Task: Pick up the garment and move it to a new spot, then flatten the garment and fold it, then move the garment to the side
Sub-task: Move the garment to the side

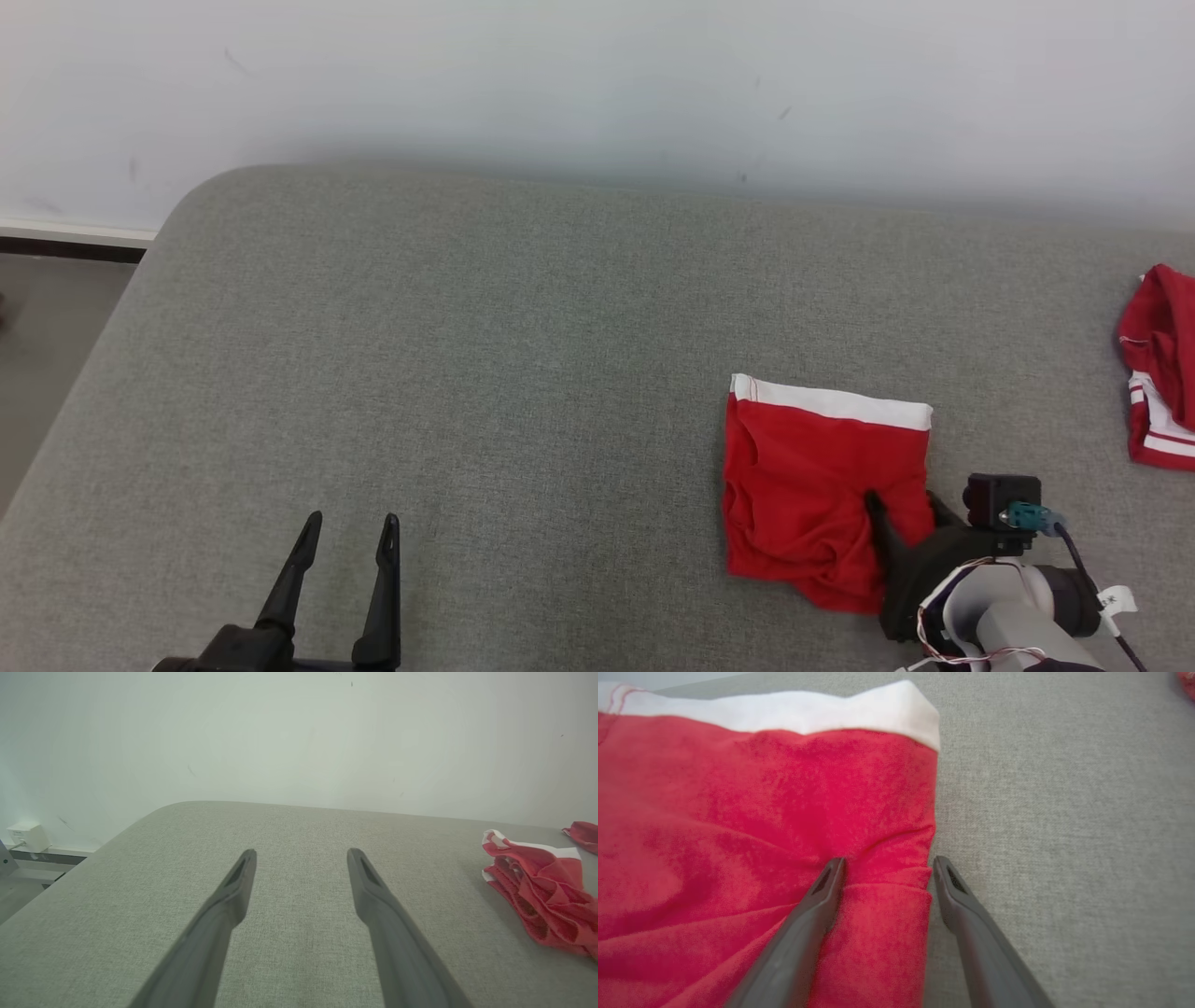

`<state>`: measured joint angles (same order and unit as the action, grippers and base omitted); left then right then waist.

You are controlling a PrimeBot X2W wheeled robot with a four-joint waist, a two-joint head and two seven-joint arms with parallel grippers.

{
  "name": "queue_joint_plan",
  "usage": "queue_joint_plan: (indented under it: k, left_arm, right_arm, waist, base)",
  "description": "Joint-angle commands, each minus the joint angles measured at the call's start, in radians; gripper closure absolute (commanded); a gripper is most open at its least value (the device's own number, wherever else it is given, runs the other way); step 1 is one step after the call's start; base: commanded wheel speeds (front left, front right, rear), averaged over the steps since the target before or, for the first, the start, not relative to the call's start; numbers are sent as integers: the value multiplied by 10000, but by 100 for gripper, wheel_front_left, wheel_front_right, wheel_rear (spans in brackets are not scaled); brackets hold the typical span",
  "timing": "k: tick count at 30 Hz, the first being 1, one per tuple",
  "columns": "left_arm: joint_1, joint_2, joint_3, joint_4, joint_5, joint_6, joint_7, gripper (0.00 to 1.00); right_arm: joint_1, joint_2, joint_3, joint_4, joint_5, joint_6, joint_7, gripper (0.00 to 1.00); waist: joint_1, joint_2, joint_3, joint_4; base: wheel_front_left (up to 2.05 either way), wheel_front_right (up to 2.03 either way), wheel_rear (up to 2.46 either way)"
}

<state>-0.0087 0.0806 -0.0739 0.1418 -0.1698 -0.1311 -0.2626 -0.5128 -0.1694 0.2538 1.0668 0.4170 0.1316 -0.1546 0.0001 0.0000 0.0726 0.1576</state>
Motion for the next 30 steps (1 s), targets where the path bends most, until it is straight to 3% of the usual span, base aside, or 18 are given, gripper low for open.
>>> queue_joint_plan:
  k: [1, 2, 13, 22, 30]
  left_arm:
    - [-109, -19, 36, 13, -14, 15, -26, 0]
    - [-109, -19, 62, 19, -16, 15, -26, 0]
    - [-380, -89, 40, -159, -156, 15, -26, 0]
    - [-1119, -69, -231, -262, -192, 15, -27, 0]
    - [-1994, 232, -257, -623, 8, 17, -26, 0]
  right_arm:
    - [78, 206, 186, 147, 104, -26, 58, 89]
    - [82, 215, 290, 193, 195, -13, 78, 100]
    - [-1158, -812, 1385, -110, 630, -17, -246, 100]
    - [-2734, -2440, 2633, -980, 895, -17, 280, 100]
    - [-4461, -4276, 3563, -2018, 1359, -17, 691, 100]
  waist:
    - [-1, 0, 0, 5]
    - [-1, 0, -2, -7]
    - [-1, 0, 648, -481]
    - [-1, 0, 1858, -1113]
    - [-1, 0, 3553, -2202]
  base:
    - [0, 0, 0]
    - [0, 0, 0]
    - [0, 0, 0]
    - [0, 0, 0]
    - [0, 0, 0]
